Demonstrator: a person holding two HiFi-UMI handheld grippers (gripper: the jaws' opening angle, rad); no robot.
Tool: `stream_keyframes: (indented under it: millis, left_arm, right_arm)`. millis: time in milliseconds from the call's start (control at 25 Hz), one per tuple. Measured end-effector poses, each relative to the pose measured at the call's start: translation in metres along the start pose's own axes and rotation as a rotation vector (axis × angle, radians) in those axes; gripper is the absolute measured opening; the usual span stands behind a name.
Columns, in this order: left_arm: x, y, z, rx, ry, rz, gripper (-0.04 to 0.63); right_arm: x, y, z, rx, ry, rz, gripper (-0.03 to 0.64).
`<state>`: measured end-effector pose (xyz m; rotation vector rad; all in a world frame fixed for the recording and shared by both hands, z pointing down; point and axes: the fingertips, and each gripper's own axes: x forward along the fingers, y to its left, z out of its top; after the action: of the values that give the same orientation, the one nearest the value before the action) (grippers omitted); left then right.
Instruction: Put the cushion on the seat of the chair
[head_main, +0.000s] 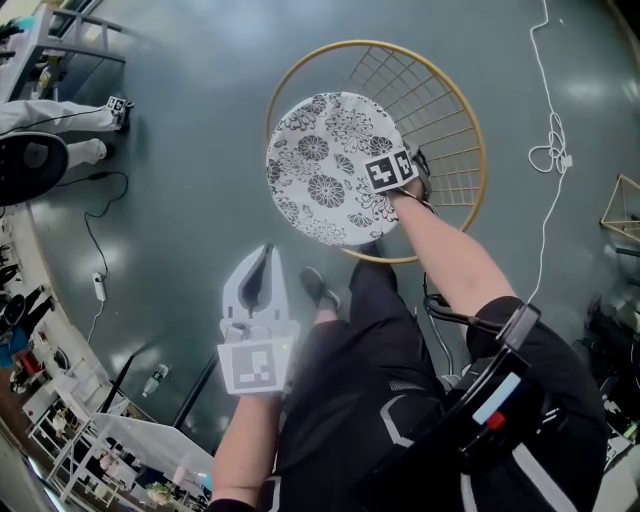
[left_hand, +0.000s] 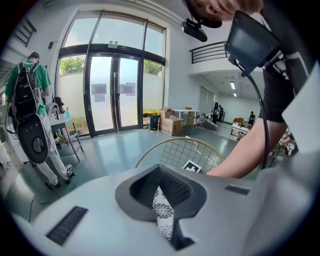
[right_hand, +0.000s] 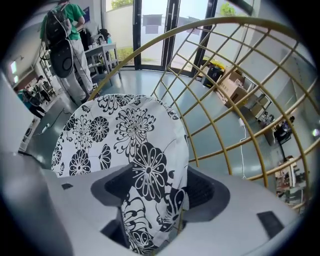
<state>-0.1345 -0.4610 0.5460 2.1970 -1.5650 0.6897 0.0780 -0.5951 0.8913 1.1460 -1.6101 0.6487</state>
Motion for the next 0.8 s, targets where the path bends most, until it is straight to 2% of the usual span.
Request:
stream_keyframes:
  millis: [360, 520, 800]
  left_arm:
    - [0.026, 0.008, 0.003, -0.038, -0.013, 0.01, 0.009]
    - [0.052, 0.013, -0.01, -0.086, 0.005, 0.006, 0.009]
    - [0.102, 0.012, -0.015, -0.053, 0.008, -0.024, 0.009]
  right_arm:
    - [-0.019, -0.002, 0.012, -0.025, -0.064, -0.019, 0.354]
    - [-0.035, -0.003, 0.022, -0.028, -0.145, -0.045, 0.354]
    - [-0.045, 0.002, 0.029, -0.026, -0.199, 0.002, 0.345]
